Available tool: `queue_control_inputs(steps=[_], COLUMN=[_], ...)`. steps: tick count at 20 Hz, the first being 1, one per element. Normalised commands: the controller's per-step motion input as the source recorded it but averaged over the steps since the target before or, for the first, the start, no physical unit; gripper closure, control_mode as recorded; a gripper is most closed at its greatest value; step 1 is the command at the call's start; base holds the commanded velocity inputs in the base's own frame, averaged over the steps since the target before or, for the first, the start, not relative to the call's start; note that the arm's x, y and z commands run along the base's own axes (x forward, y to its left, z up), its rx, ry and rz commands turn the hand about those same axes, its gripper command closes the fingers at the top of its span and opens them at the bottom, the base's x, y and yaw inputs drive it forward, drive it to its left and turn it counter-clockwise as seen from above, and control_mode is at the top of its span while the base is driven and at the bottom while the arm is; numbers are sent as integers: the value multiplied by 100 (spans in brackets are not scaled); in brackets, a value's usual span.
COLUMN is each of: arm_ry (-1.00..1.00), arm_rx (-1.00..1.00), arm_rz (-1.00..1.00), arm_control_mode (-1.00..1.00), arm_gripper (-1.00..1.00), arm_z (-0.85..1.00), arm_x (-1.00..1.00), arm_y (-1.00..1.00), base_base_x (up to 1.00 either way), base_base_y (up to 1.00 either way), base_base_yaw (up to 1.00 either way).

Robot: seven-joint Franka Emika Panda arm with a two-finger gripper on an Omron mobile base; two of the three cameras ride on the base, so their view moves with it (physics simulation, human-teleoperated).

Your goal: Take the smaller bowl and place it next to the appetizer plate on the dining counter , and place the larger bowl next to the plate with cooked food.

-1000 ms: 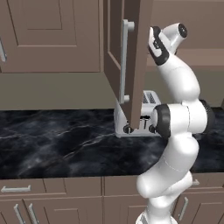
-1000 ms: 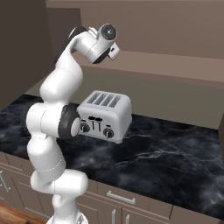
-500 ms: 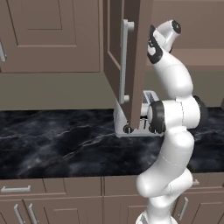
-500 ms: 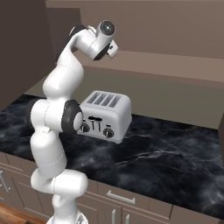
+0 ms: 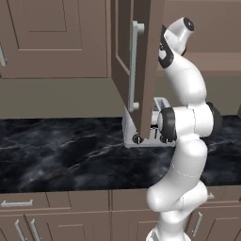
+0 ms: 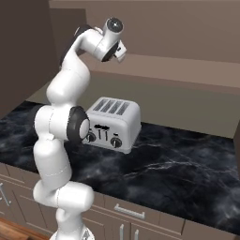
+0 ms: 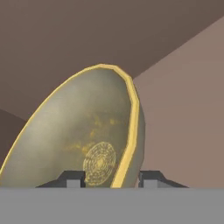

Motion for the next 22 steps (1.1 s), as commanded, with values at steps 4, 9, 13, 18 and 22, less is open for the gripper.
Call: queue_control_inputs(steps=[4, 9, 13, 18, 22], arm_ry=[-9, -38, -18, -6, -1], arm_rx=[7, 11, 3, 3, 0], arm_rz=[-16, -13, -1, 0, 0], arm_control_mode=[-100, -100, -100, -100, -100], arm_gripper=[100, 100, 100, 100, 100], arm_z=[-16, 0, -1, 0, 0], arm_x=[-51, -100, -100, -100, -100], arm_y=[-4, -13, -21, -31, -34], base_base_x=[0, 0, 0, 0, 0], base_base_y=[0, 0, 0, 0, 0], base_base_yaw=[0, 0, 0, 0, 0])
